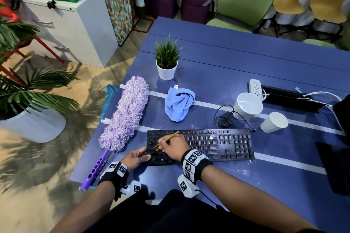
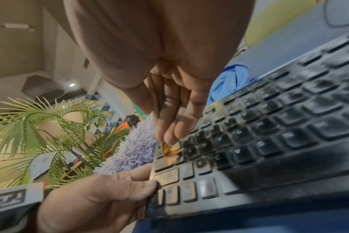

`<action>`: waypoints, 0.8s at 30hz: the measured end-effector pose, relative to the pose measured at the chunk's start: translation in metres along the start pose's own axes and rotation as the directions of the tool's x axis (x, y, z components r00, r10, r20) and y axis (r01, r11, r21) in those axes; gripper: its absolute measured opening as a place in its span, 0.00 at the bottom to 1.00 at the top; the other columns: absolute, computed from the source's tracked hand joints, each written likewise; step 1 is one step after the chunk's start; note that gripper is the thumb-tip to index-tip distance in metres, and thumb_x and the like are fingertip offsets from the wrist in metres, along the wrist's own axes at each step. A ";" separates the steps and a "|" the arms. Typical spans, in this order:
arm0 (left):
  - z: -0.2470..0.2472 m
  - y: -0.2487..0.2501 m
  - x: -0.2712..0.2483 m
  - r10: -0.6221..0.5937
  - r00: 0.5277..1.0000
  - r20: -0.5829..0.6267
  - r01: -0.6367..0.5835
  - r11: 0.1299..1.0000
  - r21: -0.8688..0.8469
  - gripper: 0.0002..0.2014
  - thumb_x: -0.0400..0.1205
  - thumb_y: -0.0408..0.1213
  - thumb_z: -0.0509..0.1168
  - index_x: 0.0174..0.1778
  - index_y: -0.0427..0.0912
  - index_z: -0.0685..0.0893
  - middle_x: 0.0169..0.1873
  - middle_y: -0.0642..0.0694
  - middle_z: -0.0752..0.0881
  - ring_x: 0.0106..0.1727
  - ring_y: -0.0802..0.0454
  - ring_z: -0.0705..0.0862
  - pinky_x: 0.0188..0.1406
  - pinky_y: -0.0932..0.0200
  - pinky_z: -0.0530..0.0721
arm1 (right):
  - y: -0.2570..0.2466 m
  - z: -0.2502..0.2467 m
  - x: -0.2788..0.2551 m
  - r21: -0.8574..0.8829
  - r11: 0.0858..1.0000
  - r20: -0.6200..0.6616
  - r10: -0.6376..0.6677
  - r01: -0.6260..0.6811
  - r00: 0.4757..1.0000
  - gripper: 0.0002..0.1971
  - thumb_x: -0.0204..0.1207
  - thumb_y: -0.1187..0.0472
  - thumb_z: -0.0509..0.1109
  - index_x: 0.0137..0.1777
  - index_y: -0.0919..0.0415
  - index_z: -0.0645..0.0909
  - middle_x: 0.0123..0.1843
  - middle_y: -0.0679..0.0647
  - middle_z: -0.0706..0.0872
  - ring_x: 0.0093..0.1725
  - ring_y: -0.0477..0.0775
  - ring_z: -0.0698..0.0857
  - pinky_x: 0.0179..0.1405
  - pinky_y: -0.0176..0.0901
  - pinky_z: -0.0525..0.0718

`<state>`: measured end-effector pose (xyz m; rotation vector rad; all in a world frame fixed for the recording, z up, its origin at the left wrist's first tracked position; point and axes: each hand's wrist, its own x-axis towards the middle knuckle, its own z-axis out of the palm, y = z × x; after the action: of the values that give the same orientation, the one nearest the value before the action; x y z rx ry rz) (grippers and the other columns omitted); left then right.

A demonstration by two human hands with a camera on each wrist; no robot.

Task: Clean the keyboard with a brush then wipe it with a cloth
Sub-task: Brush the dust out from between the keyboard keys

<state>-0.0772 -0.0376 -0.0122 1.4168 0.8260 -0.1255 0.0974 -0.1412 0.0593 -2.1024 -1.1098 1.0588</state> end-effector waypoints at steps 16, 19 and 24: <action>-0.002 -0.005 -0.001 -0.011 1.000 -0.001 0.011 1.000 0.025 0.16 0.81 0.38 0.66 0.65 0.46 0.80 0.58 0.50 0.88 0.58 0.61 0.85 0.53 0.75 0.78 | 0.023 -0.037 -0.014 -0.351 0.935 -0.063 -0.073 0.047 0.995 0.20 0.82 0.53 0.56 0.40 0.60 0.86 0.39 0.55 0.90 0.33 0.49 0.84 0.45 0.33 0.81; -0.005 -0.010 0.000 -0.014 1.000 -0.004 0.015 0.998 0.069 0.15 0.80 0.43 0.68 0.62 0.50 0.82 0.57 0.50 0.89 0.62 0.51 0.84 0.67 0.58 0.76 | 0.045 -0.067 -0.019 -0.326 0.931 -0.237 0.089 -0.165 0.967 0.18 0.76 0.54 0.59 0.29 0.62 0.82 0.30 0.58 0.88 0.29 0.53 0.85 0.37 0.43 0.88; -0.003 -0.004 0.000 -0.023 1.000 0.007 0.023 0.999 0.045 0.17 0.81 0.37 0.67 0.66 0.47 0.80 0.59 0.51 0.88 0.61 0.58 0.84 0.65 0.64 0.77 | 0.047 -0.066 -0.020 -0.138 0.980 -0.189 0.115 -0.142 0.975 0.18 0.76 0.57 0.62 0.31 0.63 0.87 0.29 0.52 0.90 0.29 0.42 0.88 0.39 0.42 0.89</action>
<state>-0.0808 -0.0360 -0.0153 1.4479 0.8378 -0.1682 0.1649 -0.1886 0.0686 -2.3656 -1.0043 0.8435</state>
